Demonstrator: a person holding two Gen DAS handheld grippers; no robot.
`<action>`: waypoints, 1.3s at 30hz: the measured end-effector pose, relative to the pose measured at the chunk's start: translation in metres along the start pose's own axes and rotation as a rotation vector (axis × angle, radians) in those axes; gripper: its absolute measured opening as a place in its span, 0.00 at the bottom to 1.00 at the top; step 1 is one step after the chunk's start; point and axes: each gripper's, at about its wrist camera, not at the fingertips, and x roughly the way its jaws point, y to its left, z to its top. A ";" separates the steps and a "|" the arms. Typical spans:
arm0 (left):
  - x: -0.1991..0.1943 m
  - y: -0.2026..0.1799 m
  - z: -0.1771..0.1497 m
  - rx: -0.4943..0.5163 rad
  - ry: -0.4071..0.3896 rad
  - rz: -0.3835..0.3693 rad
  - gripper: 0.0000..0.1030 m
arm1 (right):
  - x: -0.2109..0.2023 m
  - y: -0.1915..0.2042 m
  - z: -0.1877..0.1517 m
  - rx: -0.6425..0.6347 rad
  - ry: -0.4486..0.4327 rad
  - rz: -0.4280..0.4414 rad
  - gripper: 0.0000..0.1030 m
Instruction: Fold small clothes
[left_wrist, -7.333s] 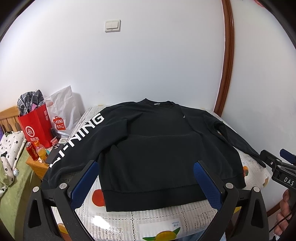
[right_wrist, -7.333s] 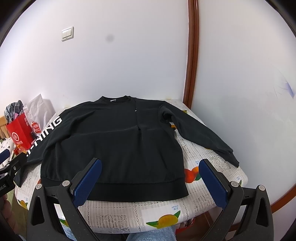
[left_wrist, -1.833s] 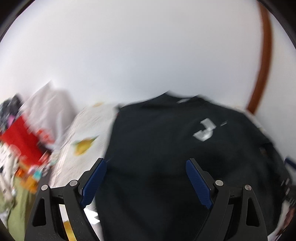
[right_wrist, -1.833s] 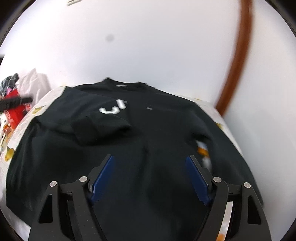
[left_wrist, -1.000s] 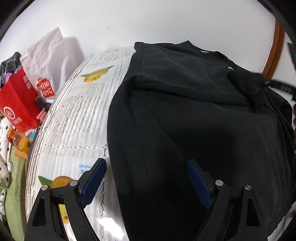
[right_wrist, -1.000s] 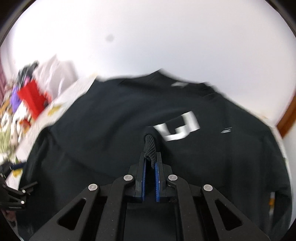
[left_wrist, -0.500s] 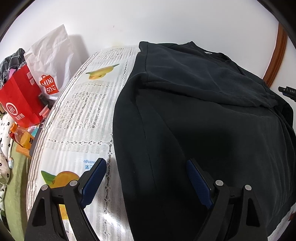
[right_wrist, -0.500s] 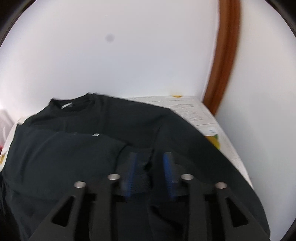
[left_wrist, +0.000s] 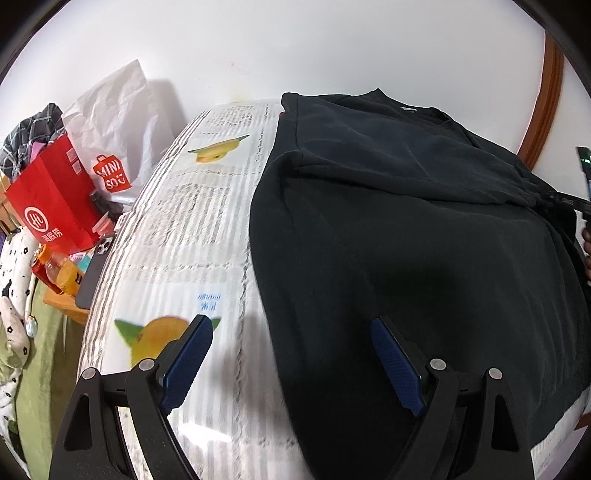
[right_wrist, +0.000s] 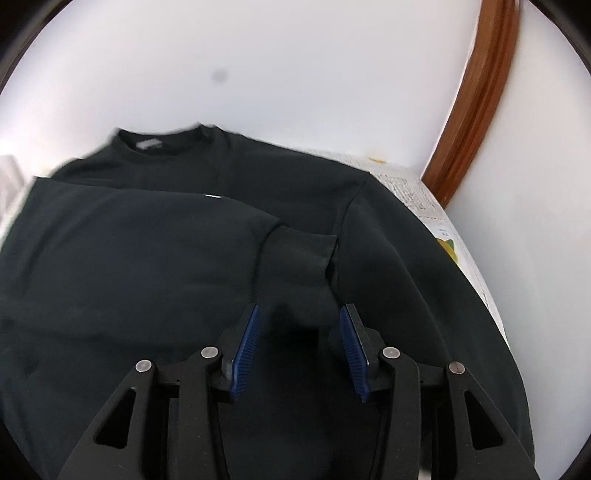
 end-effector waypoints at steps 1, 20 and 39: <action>-0.002 0.002 -0.004 -0.003 0.001 -0.004 0.84 | -0.011 -0.001 -0.007 0.000 -0.007 0.012 0.52; -0.031 -0.003 -0.071 -0.012 -0.033 -0.062 0.49 | -0.116 -0.047 -0.212 0.144 0.069 0.043 0.62; -0.061 -0.007 -0.099 0.021 -0.019 -0.067 0.08 | -0.138 -0.028 -0.235 0.085 0.021 0.079 0.17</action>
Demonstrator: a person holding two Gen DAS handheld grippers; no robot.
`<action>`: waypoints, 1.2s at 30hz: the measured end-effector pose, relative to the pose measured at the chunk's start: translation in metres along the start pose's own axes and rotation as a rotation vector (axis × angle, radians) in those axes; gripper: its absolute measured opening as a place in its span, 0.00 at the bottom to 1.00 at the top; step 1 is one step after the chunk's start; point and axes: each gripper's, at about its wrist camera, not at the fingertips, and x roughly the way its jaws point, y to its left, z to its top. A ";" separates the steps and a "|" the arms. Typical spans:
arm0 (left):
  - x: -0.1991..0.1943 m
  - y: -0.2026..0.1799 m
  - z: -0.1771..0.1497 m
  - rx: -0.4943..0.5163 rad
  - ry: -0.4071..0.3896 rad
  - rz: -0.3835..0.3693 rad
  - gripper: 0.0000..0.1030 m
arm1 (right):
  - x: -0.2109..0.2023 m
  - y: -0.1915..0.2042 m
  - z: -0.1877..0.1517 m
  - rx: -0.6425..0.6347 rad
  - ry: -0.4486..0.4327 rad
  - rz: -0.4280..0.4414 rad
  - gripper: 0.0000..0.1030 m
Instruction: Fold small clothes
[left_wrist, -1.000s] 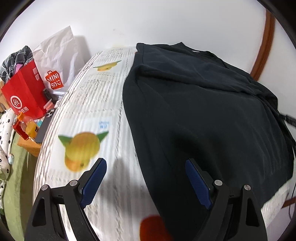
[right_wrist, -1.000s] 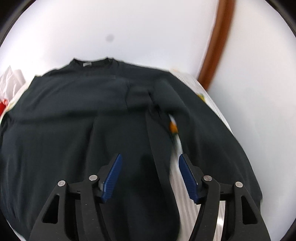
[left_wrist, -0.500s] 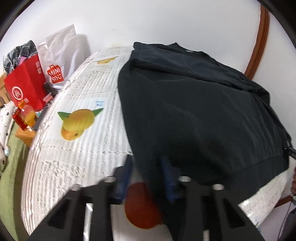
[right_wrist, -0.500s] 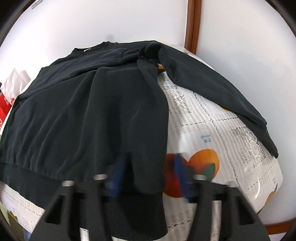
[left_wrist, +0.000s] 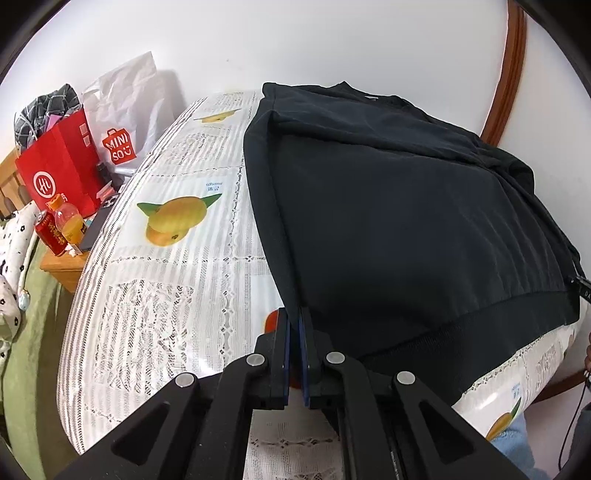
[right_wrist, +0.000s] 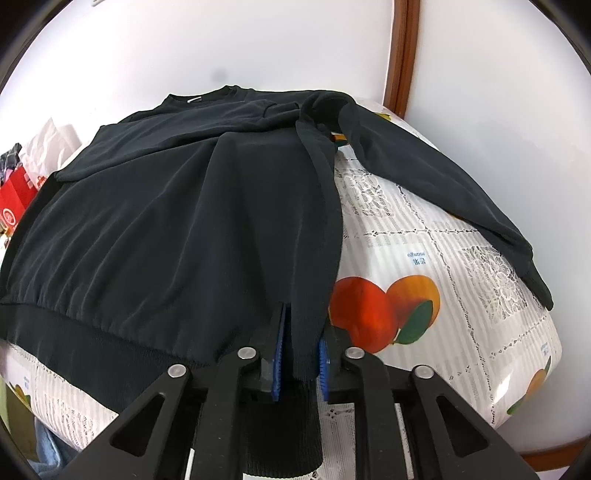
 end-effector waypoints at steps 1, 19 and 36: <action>-0.002 -0.001 0.002 0.002 -0.001 -0.001 0.08 | -0.001 -0.001 0.003 -0.004 -0.001 0.008 0.19; 0.052 -0.016 0.096 0.011 -0.041 0.096 0.55 | 0.107 0.006 0.200 -0.065 -0.024 -0.078 0.42; 0.081 -0.007 0.098 0.002 -0.009 0.045 0.60 | 0.185 -0.059 0.232 0.280 -0.045 0.077 0.14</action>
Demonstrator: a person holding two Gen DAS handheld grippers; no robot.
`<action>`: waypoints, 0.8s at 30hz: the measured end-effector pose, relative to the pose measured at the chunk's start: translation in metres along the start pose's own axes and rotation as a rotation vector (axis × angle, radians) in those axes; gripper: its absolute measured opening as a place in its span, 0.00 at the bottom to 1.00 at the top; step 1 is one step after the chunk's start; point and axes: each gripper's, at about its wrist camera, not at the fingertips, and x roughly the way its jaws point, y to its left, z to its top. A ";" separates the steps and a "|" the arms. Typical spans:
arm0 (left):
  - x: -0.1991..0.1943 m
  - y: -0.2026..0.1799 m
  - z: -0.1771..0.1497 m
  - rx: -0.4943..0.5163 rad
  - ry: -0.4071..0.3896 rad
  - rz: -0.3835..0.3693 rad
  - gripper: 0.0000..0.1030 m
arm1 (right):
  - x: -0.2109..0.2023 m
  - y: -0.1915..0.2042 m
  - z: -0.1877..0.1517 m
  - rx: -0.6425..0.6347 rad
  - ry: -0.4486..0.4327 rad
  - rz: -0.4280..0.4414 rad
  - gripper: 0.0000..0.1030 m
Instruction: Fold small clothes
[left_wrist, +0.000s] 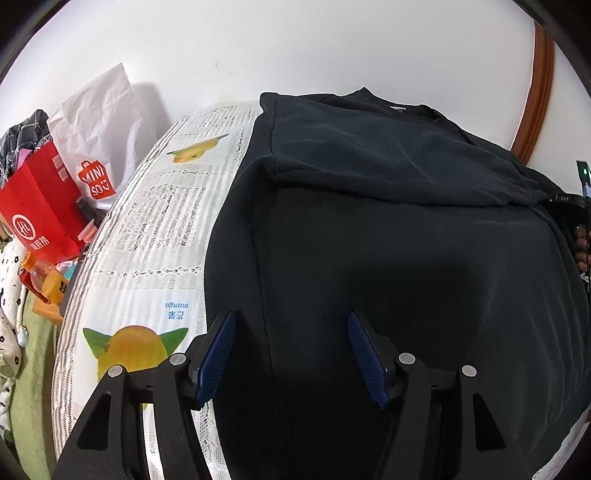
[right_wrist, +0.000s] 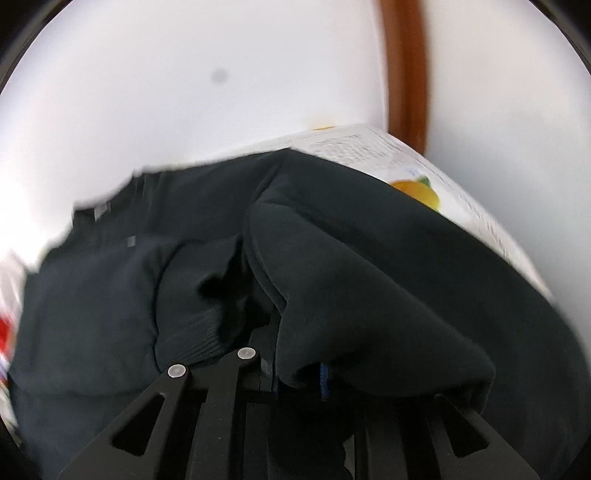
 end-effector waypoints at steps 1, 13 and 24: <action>-0.001 0.000 0.000 0.004 0.000 -0.001 0.60 | 0.000 -0.005 0.000 0.030 0.004 0.028 0.14; -0.006 -0.003 -0.002 0.025 0.024 -0.008 0.62 | -0.051 0.011 -0.024 -0.080 0.028 -0.053 0.36; -0.023 -0.007 -0.016 0.015 0.032 -0.048 0.67 | -0.150 -0.064 -0.097 -0.178 -0.048 -0.338 0.67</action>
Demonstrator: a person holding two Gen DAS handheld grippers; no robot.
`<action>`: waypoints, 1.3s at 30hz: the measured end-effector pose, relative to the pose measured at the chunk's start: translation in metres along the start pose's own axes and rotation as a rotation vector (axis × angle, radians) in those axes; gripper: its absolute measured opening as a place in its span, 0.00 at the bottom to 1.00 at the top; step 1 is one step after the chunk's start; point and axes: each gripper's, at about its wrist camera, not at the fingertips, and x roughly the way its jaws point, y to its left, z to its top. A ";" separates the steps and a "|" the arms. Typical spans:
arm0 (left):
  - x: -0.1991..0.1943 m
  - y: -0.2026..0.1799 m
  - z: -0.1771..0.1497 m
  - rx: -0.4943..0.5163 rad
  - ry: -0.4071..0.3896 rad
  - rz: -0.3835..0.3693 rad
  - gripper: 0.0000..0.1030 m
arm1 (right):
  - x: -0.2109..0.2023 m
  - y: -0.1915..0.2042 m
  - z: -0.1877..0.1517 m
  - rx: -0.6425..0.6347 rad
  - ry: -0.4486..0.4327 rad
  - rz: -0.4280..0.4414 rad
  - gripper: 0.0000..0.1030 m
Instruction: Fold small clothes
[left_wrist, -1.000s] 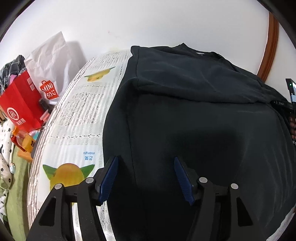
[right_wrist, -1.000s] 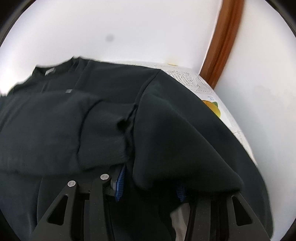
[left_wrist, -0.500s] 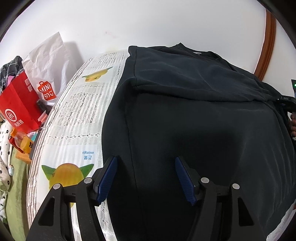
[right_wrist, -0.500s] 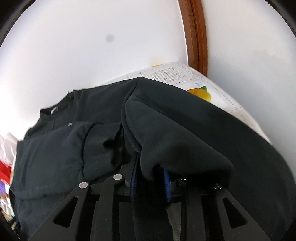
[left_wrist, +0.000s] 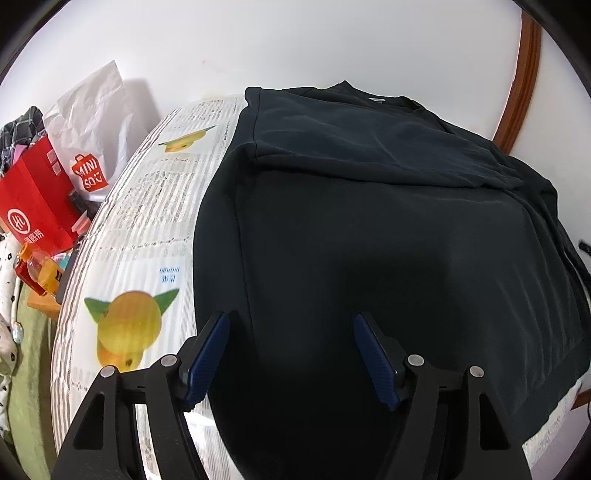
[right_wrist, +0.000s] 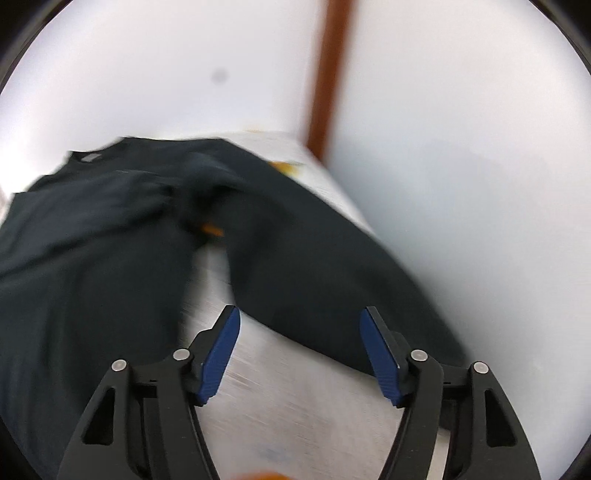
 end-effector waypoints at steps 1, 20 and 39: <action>-0.002 0.001 -0.002 -0.004 -0.001 -0.001 0.67 | 0.000 -0.018 -0.009 0.010 0.013 -0.053 0.67; -0.018 0.011 -0.022 -0.040 -0.012 0.030 0.67 | 0.043 -0.067 -0.035 0.007 0.087 -0.202 0.14; -0.014 0.034 -0.019 -0.032 -0.072 0.052 0.67 | -0.136 0.167 0.138 -0.165 -0.358 0.237 0.12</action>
